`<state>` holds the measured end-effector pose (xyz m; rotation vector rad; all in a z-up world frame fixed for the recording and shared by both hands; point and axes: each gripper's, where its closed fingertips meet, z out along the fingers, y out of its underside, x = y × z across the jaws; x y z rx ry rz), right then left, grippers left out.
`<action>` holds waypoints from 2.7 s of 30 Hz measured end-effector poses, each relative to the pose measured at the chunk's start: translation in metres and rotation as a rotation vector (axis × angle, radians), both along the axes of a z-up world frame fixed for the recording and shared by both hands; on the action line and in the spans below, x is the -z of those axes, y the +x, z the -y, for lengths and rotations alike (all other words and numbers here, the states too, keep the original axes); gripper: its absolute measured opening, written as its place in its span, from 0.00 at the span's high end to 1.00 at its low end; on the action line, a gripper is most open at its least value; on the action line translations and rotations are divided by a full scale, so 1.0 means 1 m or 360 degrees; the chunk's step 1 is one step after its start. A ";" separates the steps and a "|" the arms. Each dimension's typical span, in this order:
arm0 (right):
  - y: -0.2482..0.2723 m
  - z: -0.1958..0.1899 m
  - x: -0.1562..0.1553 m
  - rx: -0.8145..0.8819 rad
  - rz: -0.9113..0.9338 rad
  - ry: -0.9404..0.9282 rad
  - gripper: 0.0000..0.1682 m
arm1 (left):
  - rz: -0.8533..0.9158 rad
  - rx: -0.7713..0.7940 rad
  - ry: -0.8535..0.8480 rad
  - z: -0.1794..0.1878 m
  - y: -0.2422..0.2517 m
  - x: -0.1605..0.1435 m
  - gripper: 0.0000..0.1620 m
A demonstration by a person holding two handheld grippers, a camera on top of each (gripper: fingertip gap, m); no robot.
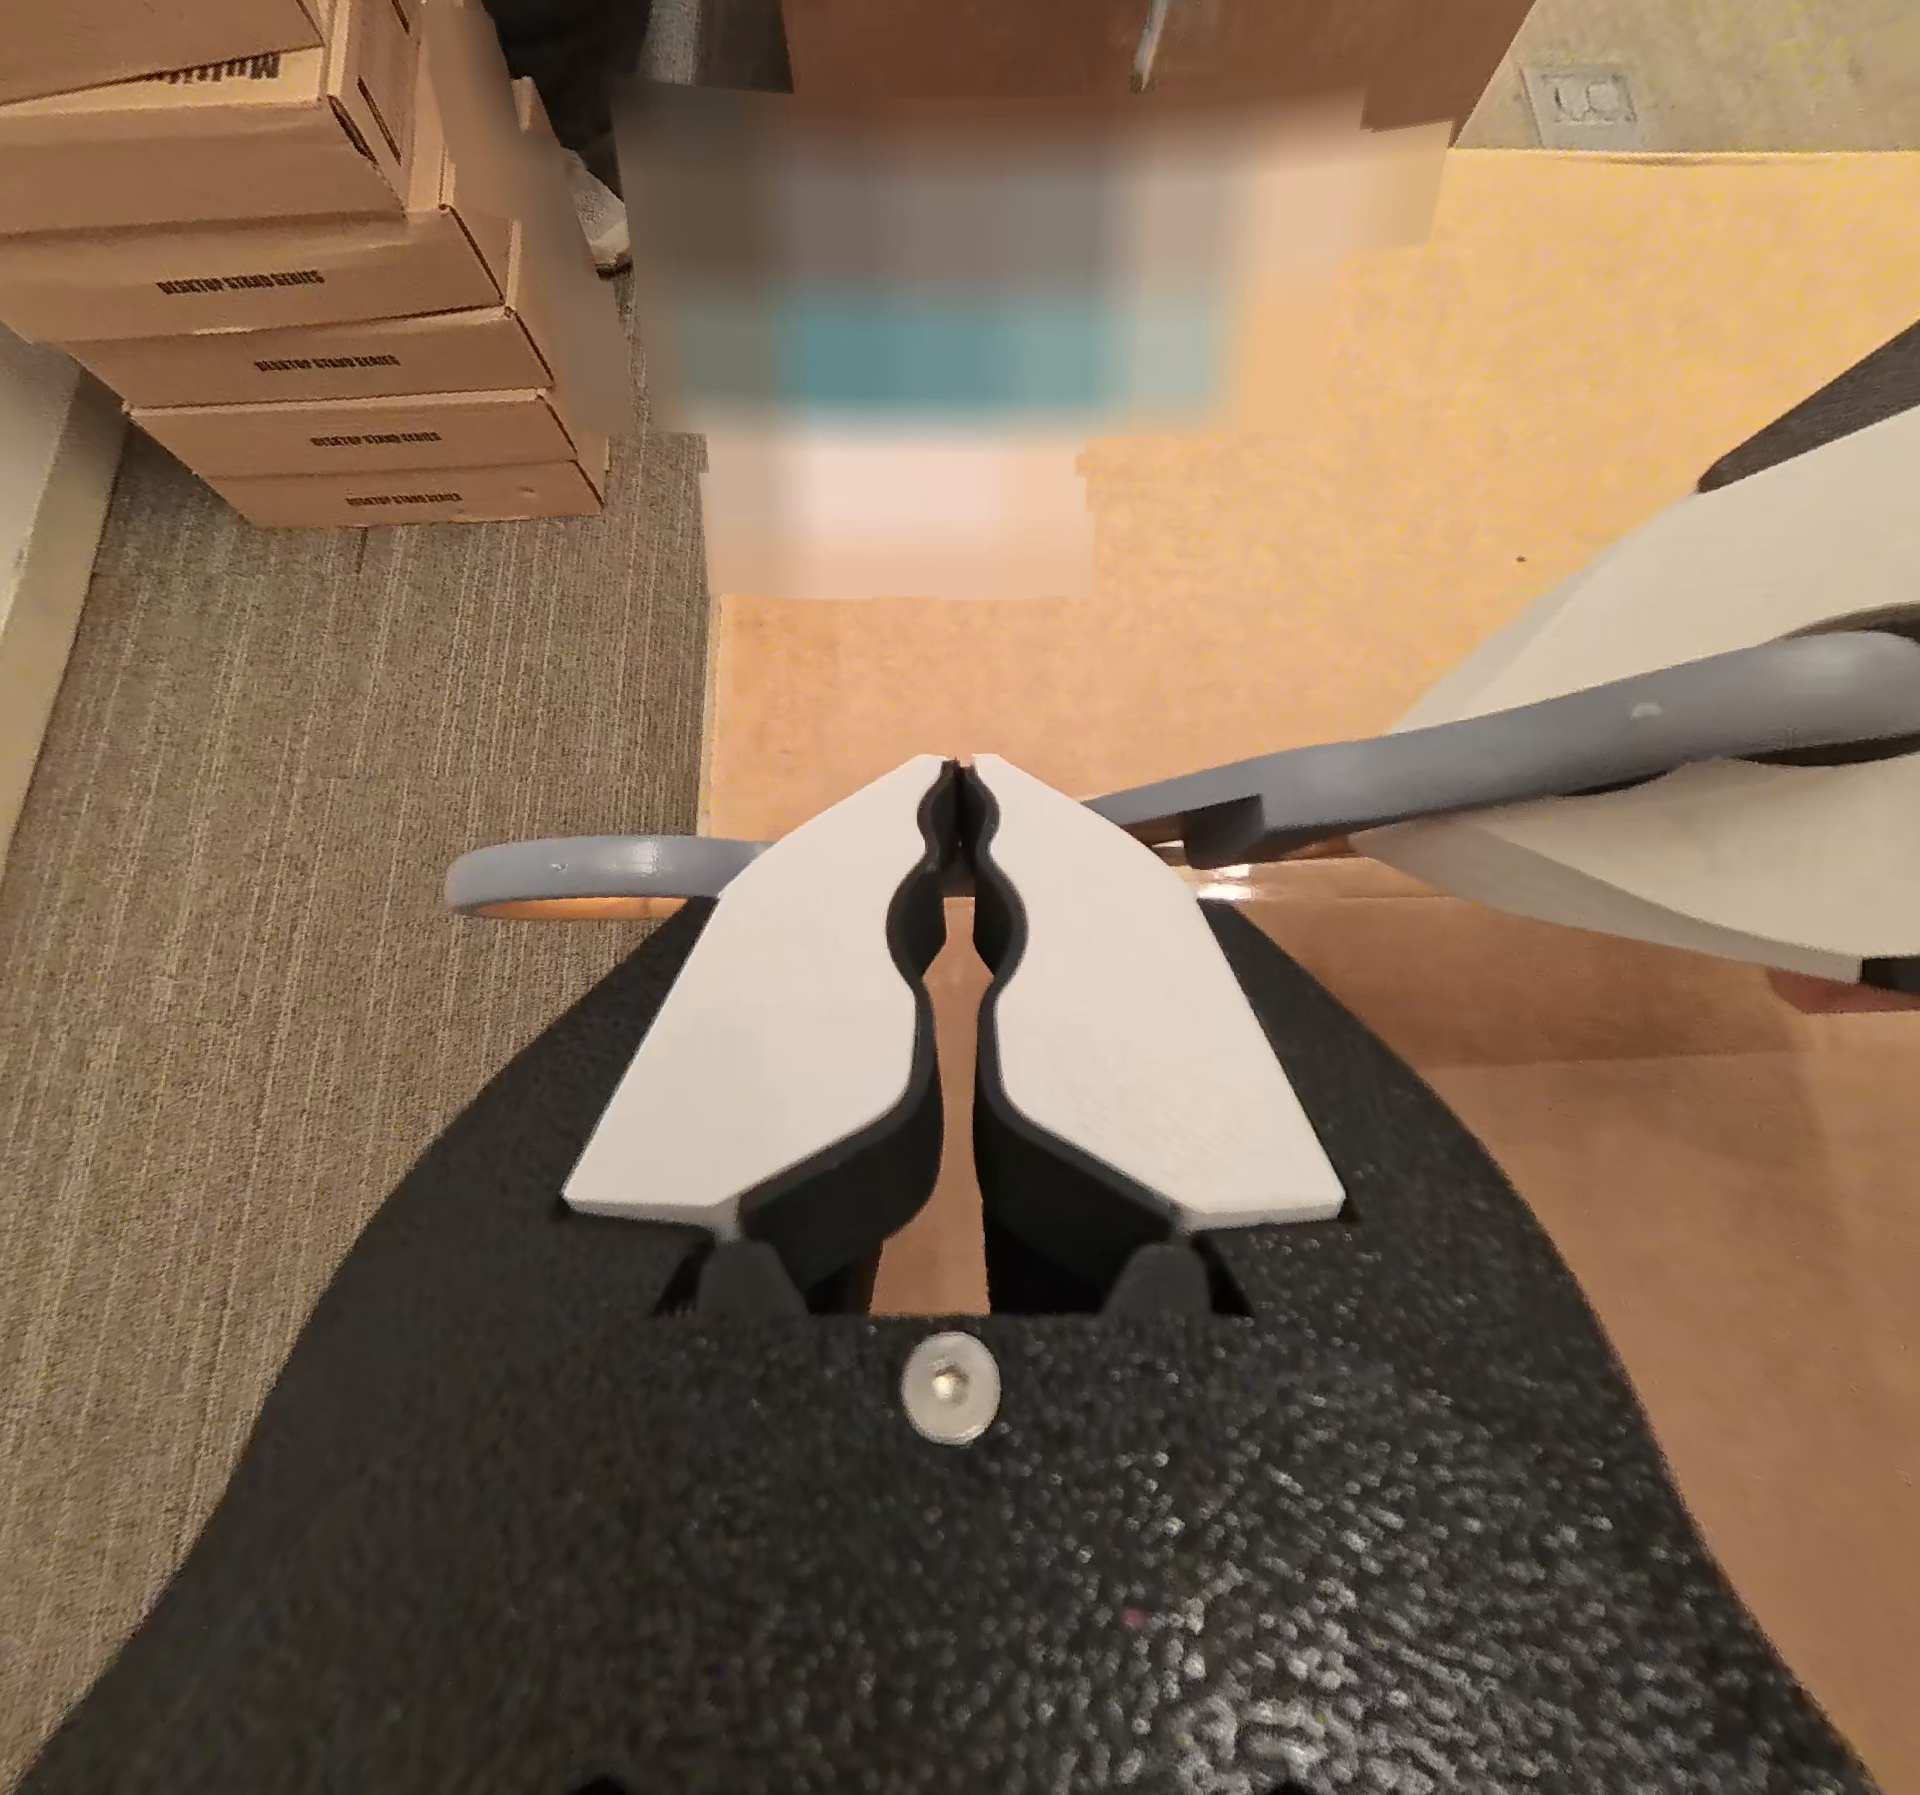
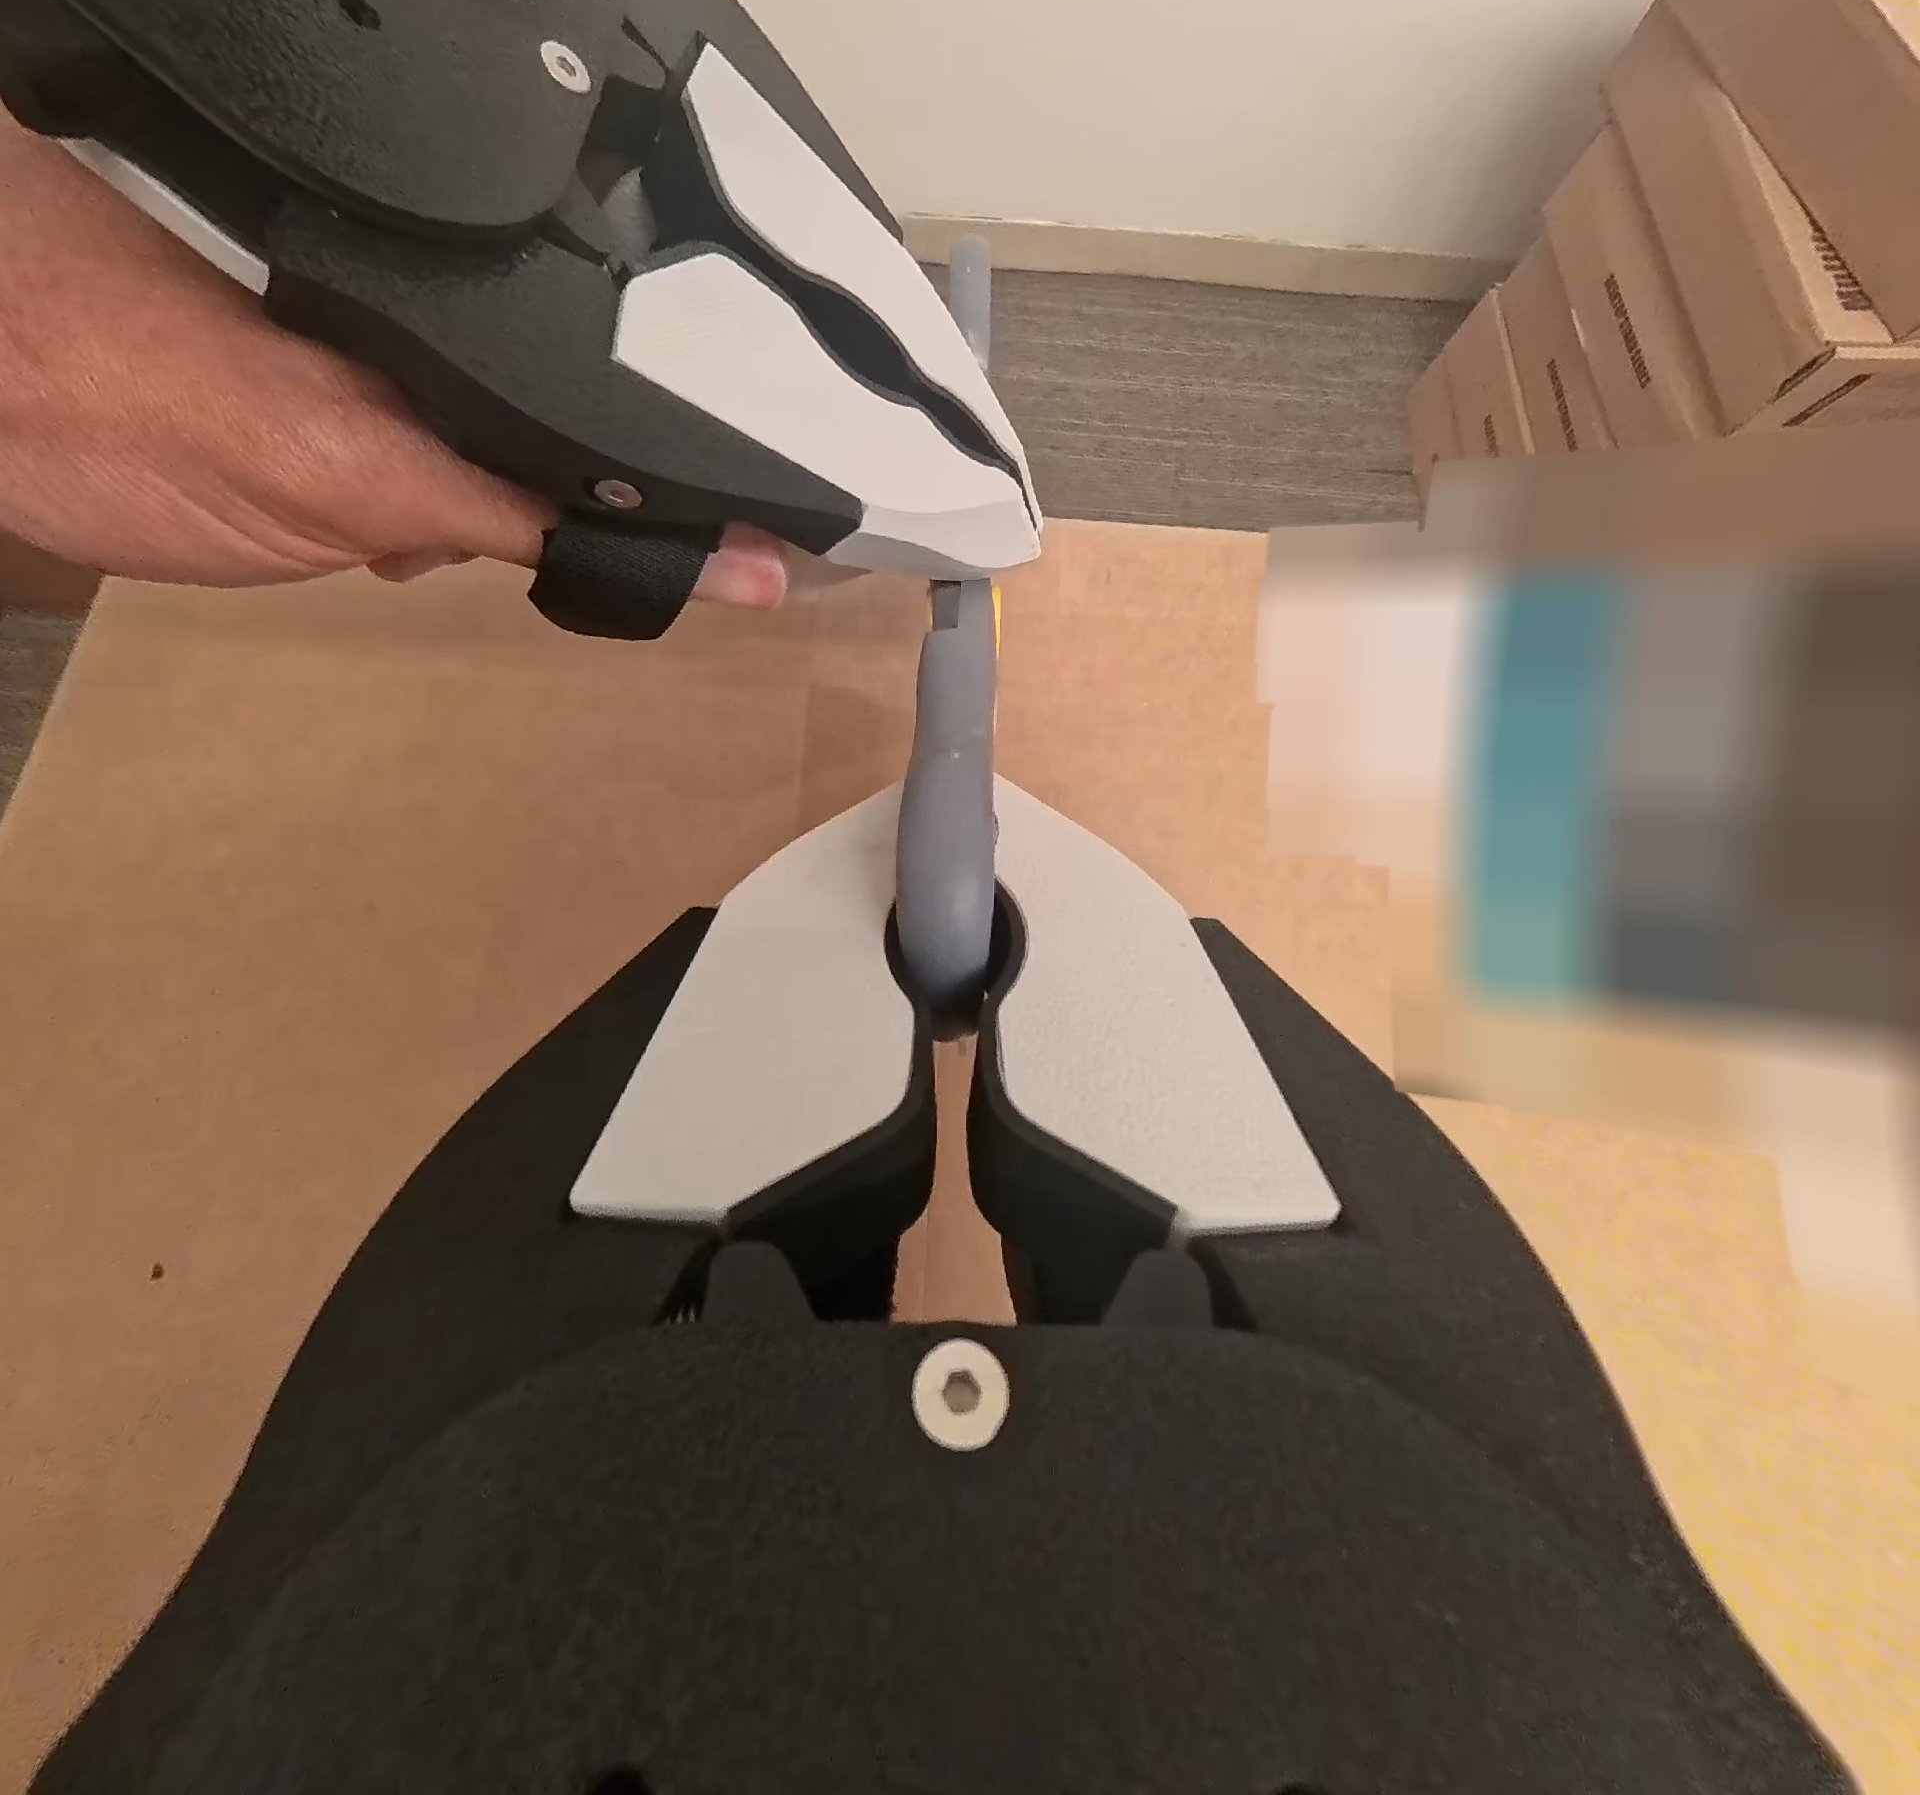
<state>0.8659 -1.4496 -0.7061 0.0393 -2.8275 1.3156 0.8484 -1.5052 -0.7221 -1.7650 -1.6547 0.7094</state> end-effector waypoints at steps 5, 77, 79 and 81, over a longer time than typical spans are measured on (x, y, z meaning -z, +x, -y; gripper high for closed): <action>0.000 -0.008 0.000 -0.0011 -0.0014 0.0012 1.00 | -0.0013 0.0000 0.0001 -0.008 0.000 0.000 1.00; 0.023 -0.162 -0.009 -0.0230 -0.0277 0.0049 1.00 | -0.0085 -0.0198 0.0039 -0.160 0.031 -0.006 1.00; 0.022 -0.155 -0.025 -0.0237 -0.0288 -0.0032 1.00 | -0.0114 -0.0194 -0.0004 -0.158 0.029 -0.017 1.00; 0.019 -0.144 -0.038 -0.0253 -0.0364 -0.0061 1.00 | -0.0175 -0.0273 0.0074 -0.151 0.027 -0.029 1.00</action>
